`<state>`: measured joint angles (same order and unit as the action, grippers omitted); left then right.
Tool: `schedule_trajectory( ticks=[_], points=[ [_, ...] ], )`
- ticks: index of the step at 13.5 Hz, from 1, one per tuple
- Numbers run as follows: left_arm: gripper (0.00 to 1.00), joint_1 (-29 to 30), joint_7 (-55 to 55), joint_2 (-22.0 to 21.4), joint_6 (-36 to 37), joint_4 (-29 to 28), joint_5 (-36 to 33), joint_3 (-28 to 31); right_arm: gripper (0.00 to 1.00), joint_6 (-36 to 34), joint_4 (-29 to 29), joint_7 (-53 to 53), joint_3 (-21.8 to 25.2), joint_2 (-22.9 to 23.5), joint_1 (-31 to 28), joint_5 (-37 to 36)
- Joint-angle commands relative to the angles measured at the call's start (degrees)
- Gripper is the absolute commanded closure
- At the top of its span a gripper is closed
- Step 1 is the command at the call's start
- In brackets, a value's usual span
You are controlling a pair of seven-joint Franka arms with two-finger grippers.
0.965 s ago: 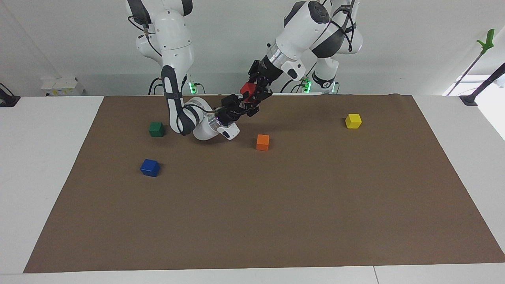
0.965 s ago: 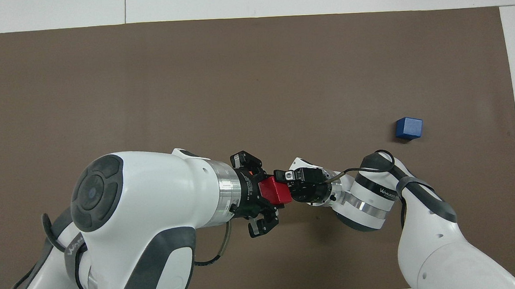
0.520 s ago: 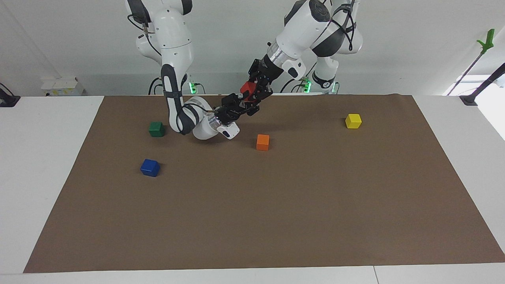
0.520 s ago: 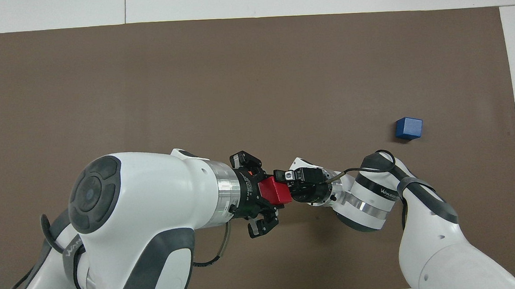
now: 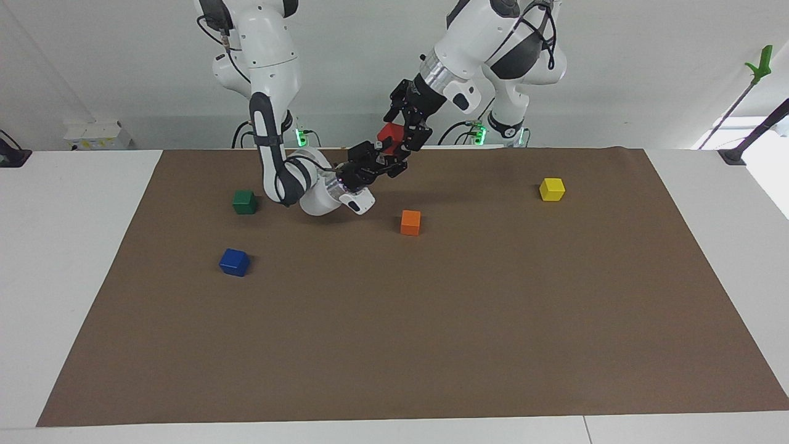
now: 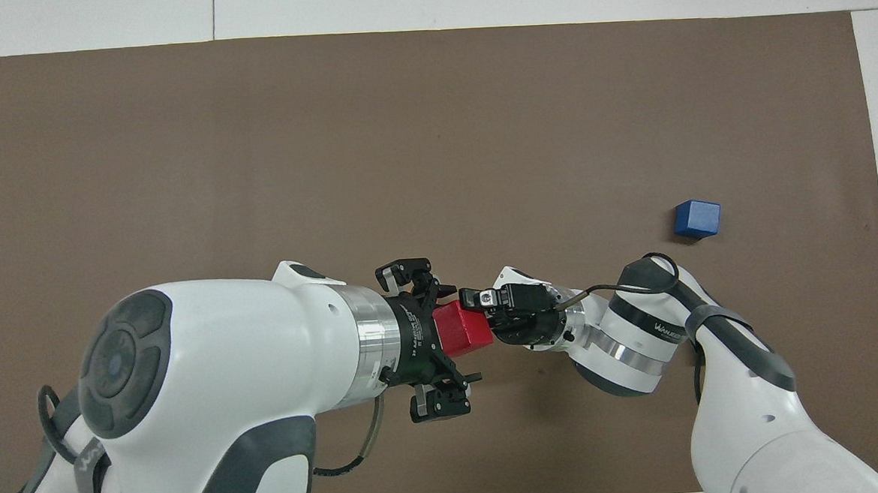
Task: Transfer red block to right arm and stack on blue block
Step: 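Open the left gripper and withdraw it while the right gripper pulls away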
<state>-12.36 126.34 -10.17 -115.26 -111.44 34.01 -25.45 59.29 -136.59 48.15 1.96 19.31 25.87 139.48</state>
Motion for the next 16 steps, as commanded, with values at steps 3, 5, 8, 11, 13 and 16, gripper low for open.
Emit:
schedule_trajectory(
  ticks=[3,5,8,11,13,16],
  points=[
    [0.0,4.4,-6.3,-4.2,9.7,-0.8,0.5,1.9,1.0,4.8,-0.3,-2.3,0.2,-3.0,-2.9,-4.5],
    [0.0,7.8,-13.9,-4.4,12.6,-0.8,0.1,3.1,1.0,12.4,1.8,-2.7,0.1,-5.7,-7.0,-13.0],
    [0.0,18.6,-27.9,-4.6,14.3,-1.1,0.0,3.5,1.0,16.9,5.4,-4.7,0.2,-6.2,-10.7,-19.7],
    [0.0,22.9,-43.9,-4.4,14.2,-1.0,-9.0,3.6,1.0,29.5,10.2,-7.5,0.2,-9.6,-14.3,-33.1],
    [0.0,24.3,-53.7,-4.3,14.3,-0.9,-13.2,5.5,1.0,35.8,12.7,-12.0,0.2,-12.0,-15.1,-39.8],
    [0.0,28.0,-66.9,-4.0,14.3,-0.6,-20.4,5.7,1.0,44.1,15.6,-16.7,0.2,-13.9,-15.1,-50.1]
  ],
)
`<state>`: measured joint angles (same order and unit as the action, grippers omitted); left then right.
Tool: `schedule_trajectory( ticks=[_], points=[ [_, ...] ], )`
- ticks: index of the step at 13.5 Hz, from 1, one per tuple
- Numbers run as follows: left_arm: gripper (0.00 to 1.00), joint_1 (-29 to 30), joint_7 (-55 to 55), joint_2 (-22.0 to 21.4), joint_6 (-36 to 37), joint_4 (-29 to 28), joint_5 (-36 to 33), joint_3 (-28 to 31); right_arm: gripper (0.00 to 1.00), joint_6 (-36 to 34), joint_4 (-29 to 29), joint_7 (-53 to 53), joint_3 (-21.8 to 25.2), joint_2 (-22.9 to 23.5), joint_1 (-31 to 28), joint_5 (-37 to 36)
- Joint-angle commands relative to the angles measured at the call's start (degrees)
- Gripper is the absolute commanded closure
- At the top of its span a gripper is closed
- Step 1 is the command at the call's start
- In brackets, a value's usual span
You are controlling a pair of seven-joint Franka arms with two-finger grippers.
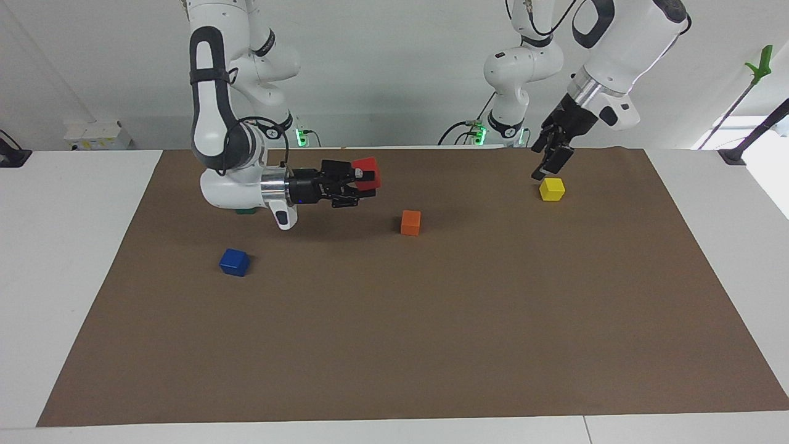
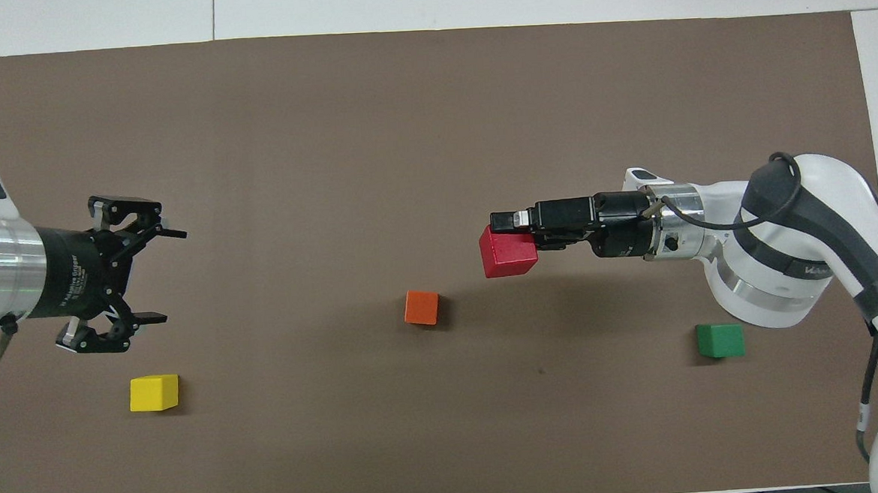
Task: Transfer red block to right arm and stack on blue block
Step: 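Open the left gripper and withdraw it while the right gripper pulls away, then carry the red cube with the right gripper over the blue cube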
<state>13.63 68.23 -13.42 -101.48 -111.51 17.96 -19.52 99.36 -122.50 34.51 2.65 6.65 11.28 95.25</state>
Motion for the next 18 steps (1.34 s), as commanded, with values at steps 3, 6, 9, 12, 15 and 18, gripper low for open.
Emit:
schedule_trajectory(
  ticks=[3,6,9,12,15,18],
  points=[
    [0.0,2.3,-24.1,0.8,2.3,1.7,-11.3,0.0,1.0,8.8,5.2,-10.0,-0.4,-2.2,-0.5,-19.0],
    [0.0,2.6,-40.3,8.7,10.6,13.4,-17.0,0.1,1.0,10.8,11.5,-21.0,-0.4,-2.0,-0.8,-39.1],
    [0.0,-3.4,-49.7,17.4,16.6,25.6,-23.0,6.2,1.0,10.4,13.4,-29.0,-0.4,-2.3,-0.8,-57.9],
    [0.0,-8.4,-54.1,19.1,18.2,27.9,-23.1,12.8,1.0,10.1,14.1,-35.1,-0.4,-2.0,-0.9,-72.5],
    [0.0,-10.6,-55.9,18.2,17.7,27.0,-22.5,14.9,1.0,9.8,14.2,-40.3,-0.4,-1.7,-1.0,-88.3],
    [0.0,-11.1,-55.7,16.9,17.6,24.2,-22.4,13.9,1.0,10.3,12.5,-40.5,-0.5,-1.9,-4.3,-97.5]
  ],
)
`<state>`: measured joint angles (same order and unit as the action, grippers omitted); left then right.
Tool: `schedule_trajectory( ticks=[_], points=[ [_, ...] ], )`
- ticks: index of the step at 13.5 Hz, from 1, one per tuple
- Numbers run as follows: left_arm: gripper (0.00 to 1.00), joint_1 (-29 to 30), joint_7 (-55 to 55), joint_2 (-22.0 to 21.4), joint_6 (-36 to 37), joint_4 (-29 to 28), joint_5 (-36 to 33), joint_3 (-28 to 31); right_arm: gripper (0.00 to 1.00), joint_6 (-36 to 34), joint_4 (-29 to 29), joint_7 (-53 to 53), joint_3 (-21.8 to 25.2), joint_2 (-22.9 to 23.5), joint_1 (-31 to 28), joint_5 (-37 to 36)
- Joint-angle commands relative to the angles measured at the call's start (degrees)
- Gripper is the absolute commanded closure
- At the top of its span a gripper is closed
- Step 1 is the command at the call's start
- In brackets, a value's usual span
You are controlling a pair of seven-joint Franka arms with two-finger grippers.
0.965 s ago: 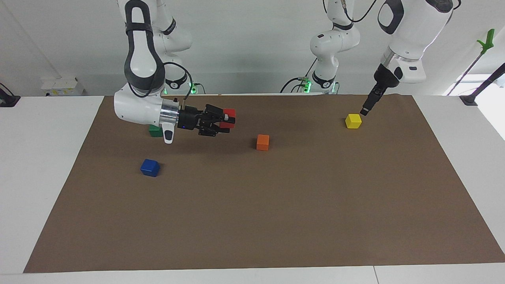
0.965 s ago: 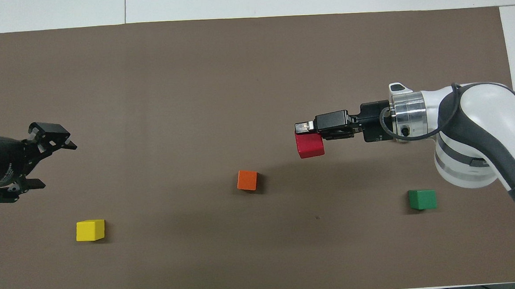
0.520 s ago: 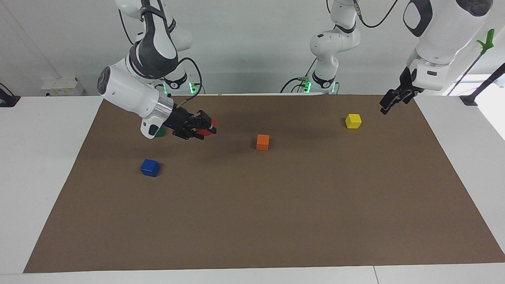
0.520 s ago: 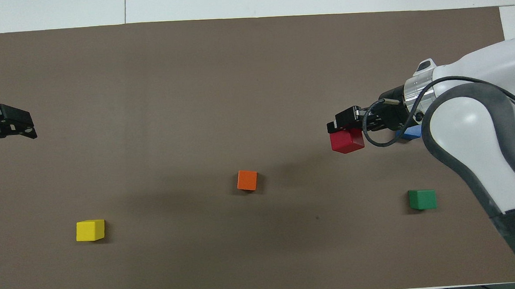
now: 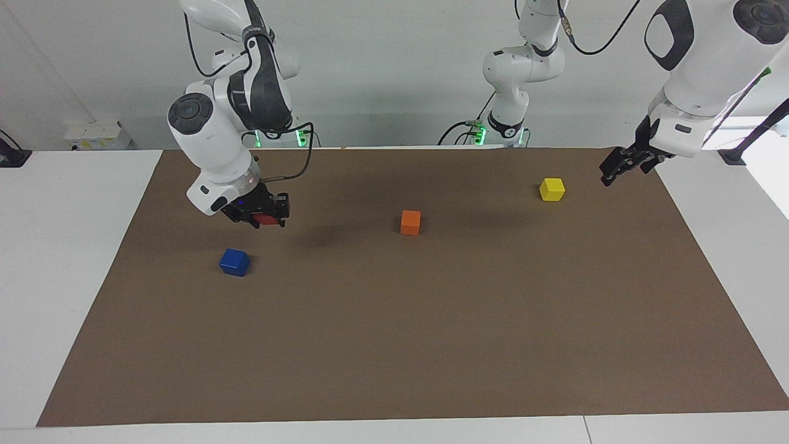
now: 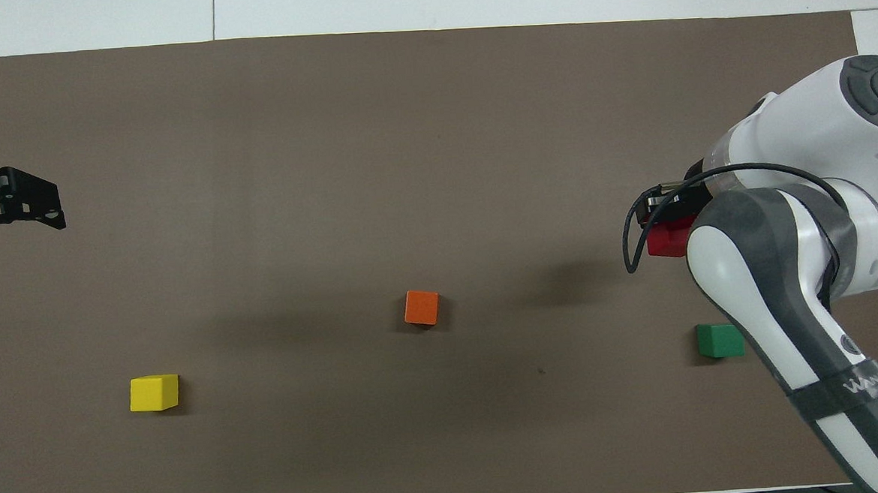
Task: Transfer red block to right arm and stack on blue block
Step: 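Carry the red cube with the right gripper over the blue cube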
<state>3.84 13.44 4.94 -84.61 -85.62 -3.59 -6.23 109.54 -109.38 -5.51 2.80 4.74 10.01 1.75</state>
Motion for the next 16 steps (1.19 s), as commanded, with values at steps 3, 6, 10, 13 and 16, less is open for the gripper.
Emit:
schedule_trajectory(
  ticks=[3,6,10,13,16],
  points=[
    [0.0,-1.4,-0.8,-5.5,0.1,-9.0,0.2,-0.3,1.0,7.1,-4.0,-1.5,-0.6,0.6,-5.8,-7.1],
    [0.0,-0.5,-1.0,-9.3,-2.0,-13.0,3.2,0.3,1.0,15.5,-6.7,-7.4,-0.7,2.8,-6.3,-11.0],
    [0.0,-0.6,-1.3,-8.8,-7.4,-12.5,3.2,0.5,1.0,19.8,-7.5,-9.2,-0.6,4.8,-6.5,-11.2],
    [0.0,-0.9,-2.9,-7.4,-8.9,-11.8,3.2,0.4,1.0,23.7,-8.0,-9.3,-0.6,6.9,-7.4,-11.9],
    [0.0,-1.0,-3.5,-7.1,-7.9,-10.8,3.2,0.2,1.0,24.2,-8.0,-9.2,-0.6,7.2,-7.5,-11.9]
  ],
)
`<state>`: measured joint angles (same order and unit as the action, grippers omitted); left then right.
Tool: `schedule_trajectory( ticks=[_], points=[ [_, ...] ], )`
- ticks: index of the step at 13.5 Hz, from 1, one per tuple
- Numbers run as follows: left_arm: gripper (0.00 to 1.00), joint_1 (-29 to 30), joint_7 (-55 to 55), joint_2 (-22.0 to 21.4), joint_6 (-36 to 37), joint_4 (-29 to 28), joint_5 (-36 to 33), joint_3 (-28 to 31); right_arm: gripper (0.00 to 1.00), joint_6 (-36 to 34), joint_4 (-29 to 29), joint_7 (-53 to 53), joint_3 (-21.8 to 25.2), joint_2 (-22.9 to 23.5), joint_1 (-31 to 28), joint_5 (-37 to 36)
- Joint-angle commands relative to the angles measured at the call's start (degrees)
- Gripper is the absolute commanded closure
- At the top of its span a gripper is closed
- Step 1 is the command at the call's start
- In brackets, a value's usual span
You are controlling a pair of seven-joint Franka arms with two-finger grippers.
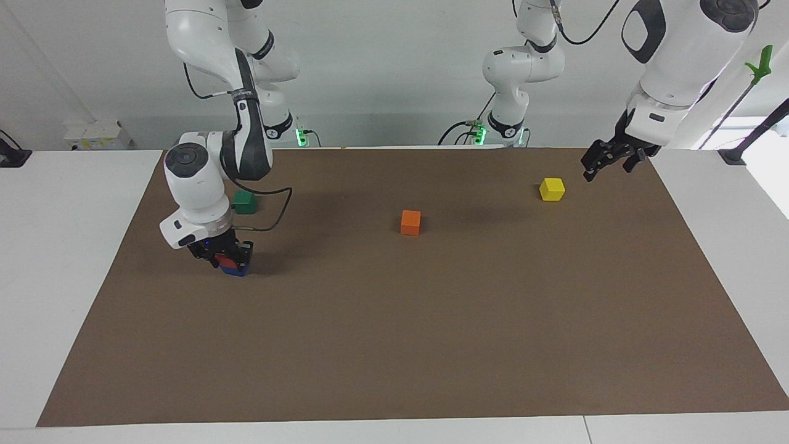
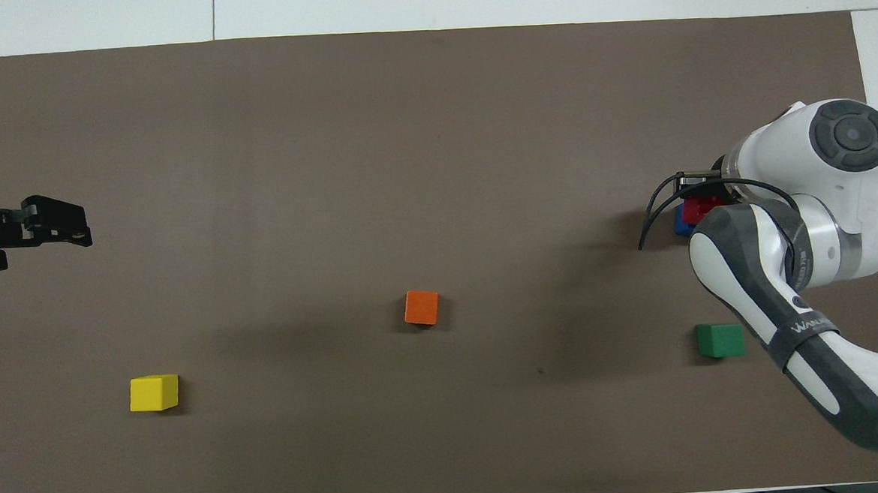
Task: Transfer red block to right arm and stack on blue block
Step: 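Carry the red cube with the right gripper over the blue cube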
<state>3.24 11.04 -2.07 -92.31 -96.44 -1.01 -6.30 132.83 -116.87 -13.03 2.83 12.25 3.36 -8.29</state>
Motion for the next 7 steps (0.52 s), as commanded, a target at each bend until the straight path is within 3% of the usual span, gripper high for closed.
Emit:
schedule_trajectory(
  ticks=[1,7],
  points=[
    [0.0,-0.4,-1.0,0.0,0.1,0.0,0.7,0.1,1.0,1.1,-0.5,-1.8,-0.7,0.0,-1.0,-1.9],
    [0.0,-0.7,-1.2,0.0,1.3,-0.1,0.7,-0.8,1.0,2.0,-0.8,-3.8,-0.7,0.5,-1.8,-1.9]
  ],
)
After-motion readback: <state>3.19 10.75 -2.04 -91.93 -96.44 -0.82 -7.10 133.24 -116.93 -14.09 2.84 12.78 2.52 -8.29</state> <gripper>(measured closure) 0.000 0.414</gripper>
